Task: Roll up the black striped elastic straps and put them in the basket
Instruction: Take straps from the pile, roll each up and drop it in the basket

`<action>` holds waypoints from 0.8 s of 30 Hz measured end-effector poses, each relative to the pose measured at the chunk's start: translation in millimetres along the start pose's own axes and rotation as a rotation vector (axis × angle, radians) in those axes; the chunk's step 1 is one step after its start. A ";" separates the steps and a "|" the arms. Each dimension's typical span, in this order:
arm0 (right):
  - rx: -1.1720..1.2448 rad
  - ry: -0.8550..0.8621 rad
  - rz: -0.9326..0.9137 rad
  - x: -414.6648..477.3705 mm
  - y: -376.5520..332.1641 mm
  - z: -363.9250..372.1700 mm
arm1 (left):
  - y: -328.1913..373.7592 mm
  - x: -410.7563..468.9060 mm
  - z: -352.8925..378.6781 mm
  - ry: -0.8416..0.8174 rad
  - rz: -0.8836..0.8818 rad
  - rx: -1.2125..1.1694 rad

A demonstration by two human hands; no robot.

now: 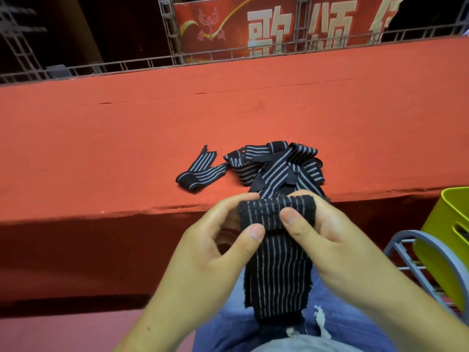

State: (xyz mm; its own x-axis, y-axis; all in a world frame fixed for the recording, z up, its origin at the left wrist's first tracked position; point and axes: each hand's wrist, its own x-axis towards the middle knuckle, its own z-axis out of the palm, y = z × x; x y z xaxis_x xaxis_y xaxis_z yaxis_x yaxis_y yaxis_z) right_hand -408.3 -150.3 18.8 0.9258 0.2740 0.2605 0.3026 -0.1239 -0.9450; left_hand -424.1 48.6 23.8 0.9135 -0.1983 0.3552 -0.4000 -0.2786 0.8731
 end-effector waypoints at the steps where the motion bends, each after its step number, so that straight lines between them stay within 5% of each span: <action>1: -0.002 0.000 0.005 0.5 0.6 -0.5 | -0.1 0.2 -0.1 0.023 0.010 -0.002; 24: 0.239 -0.178 0.195 -0.4 -3.0 -6.7 | 4.9 3.1 2.7 0.160 0.150 -0.134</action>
State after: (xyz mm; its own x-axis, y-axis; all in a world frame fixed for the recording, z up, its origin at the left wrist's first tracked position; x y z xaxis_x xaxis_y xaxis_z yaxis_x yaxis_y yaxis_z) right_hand -408.1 -156.4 22.9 0.9004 0.4319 0.0518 0.0430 0.0302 -0.9986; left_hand -423.4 44.0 28.3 0.8488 -0.0737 0.5236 -0.5287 -0.1283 0.8391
